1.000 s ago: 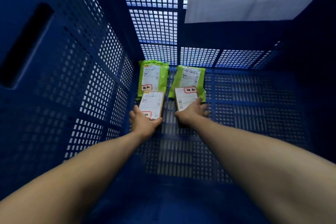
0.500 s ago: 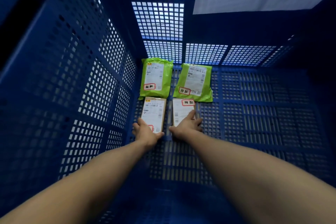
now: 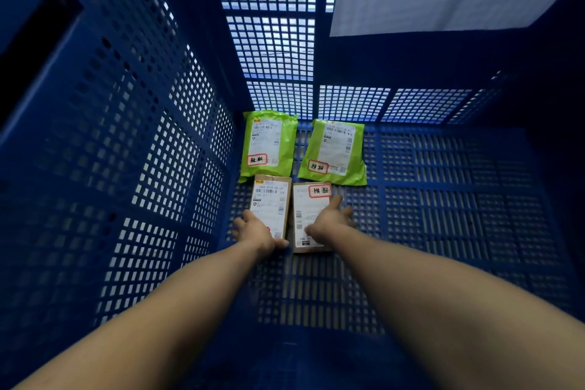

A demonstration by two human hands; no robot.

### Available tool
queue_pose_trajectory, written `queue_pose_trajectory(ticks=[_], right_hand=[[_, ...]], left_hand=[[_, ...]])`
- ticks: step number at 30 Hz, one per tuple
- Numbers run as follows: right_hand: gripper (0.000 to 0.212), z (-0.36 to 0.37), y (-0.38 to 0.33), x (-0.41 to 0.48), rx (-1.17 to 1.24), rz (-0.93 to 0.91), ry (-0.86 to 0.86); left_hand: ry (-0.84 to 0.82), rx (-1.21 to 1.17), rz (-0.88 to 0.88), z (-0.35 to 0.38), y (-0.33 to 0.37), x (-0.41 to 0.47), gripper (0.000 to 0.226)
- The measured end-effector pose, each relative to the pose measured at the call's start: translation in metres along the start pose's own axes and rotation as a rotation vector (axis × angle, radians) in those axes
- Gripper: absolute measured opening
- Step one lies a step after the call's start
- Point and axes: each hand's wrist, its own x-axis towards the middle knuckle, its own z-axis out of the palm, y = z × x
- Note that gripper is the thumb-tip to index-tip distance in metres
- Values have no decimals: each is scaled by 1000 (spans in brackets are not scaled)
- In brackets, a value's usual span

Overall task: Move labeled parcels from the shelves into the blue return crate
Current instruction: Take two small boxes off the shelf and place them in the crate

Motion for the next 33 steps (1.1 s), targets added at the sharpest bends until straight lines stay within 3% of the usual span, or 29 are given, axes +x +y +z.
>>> queue_pose_trajectory(ticks=[3,5,6,12,18,21,24,27,33], right_hand=[[66,-16,-16,3,-20,-118,137],[29,-31,-29,-1,43,-229,205],[22,-40,-35,-4,82,-281,200],[37,-100,-74,-42,277,-609,113],[38,-141,-92,-99,535,-735,169],[39,-177,-92,-156,646,-817,182],[26,-223,-97,-217,742,-875,183],[14,-273,-106,-286,797,-928,182],[23,-372,-125,-441,813,-1040,263]], left_hand=[[26,109,16,-16,10,-4,107],[81,74,83,-37,25,-2,96],[110,19,127,-51,36,1,88],[116,-351,396,-121,90,-19,53],[151,-615,552,-173,114,-80,56],[180,-763,606,-205,124,-131,39],[254,-890,631,-244,136,-191,17],[309,-976,689,-292,148,-257,12],[358,-1017,798,-405,172,-389,7]])
